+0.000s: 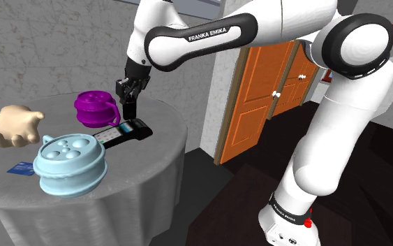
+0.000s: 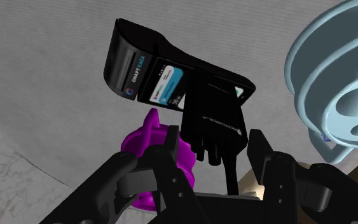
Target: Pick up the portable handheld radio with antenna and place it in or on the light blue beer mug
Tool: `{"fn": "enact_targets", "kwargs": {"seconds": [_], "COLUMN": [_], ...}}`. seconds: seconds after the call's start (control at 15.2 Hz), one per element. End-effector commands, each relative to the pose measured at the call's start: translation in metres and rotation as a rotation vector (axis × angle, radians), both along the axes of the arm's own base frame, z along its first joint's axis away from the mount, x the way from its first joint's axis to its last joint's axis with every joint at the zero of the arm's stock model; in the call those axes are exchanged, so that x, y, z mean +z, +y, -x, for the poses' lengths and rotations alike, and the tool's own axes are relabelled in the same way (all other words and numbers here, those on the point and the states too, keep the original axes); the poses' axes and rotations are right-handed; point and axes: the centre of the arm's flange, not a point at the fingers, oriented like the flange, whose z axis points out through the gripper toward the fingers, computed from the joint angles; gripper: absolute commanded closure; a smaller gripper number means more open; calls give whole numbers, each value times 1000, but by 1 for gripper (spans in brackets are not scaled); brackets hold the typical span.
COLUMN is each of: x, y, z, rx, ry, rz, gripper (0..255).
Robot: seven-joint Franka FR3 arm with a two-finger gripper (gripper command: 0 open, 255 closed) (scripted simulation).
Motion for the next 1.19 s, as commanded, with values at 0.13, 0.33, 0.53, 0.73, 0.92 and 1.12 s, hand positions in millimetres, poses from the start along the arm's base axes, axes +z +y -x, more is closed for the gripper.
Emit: {"fn": "enact_targets", "kwargs": {"seconds": [0.13,0.33,0.53,0.73,0.92,1.12], "x": [21,37,53,57,55,53], "y": [0,0,0,27,66,106], "z": [1,1,1,-1,-3,-5], "rx": [0,0,0,0,0,0], "ry": [0,0,0,0,0,0], "rz": [0,0,0,0,0,0], "gripper": [255,255,255,255,255,255]}}
